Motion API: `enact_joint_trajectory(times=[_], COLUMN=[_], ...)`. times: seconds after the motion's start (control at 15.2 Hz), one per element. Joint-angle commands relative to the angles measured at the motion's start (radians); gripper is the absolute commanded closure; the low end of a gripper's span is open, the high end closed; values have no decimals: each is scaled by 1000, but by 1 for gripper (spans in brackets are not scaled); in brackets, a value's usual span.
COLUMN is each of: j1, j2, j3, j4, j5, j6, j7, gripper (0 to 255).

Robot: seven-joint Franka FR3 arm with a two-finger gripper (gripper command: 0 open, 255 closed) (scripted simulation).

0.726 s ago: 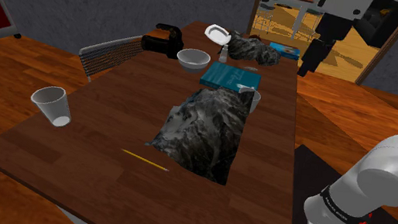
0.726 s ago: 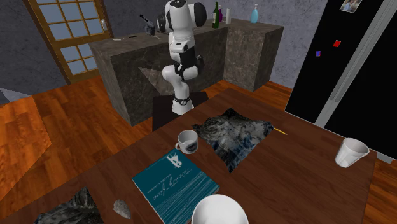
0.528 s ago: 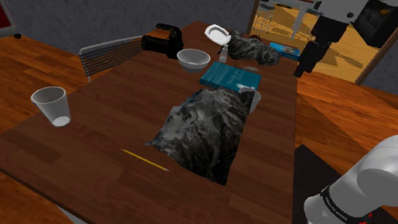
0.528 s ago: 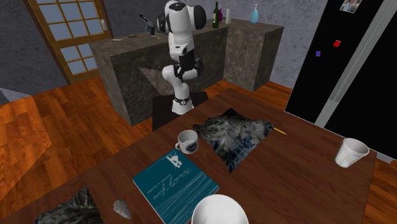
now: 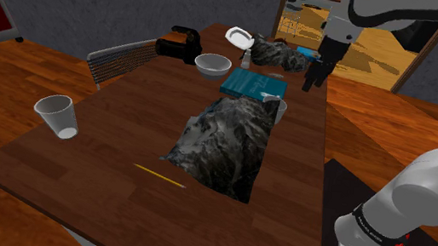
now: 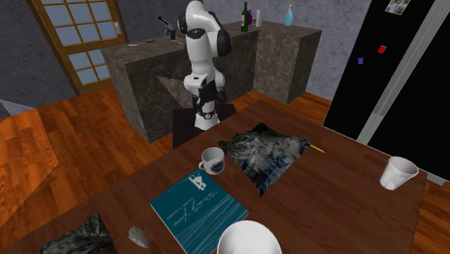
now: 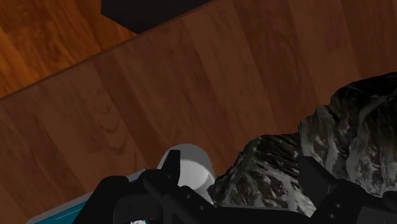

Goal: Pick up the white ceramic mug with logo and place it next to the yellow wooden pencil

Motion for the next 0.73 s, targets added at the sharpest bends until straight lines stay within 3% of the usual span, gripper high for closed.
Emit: enact_joint_trajectory(times=[0.0, 0.66], j1=[-3, -16], j2=[61, 403], j3=[-10, -68], j4=[-3, 86], j5=[-2, 24], j6=[67, 322], j7=[-16, -110], gripper=[0, 0])
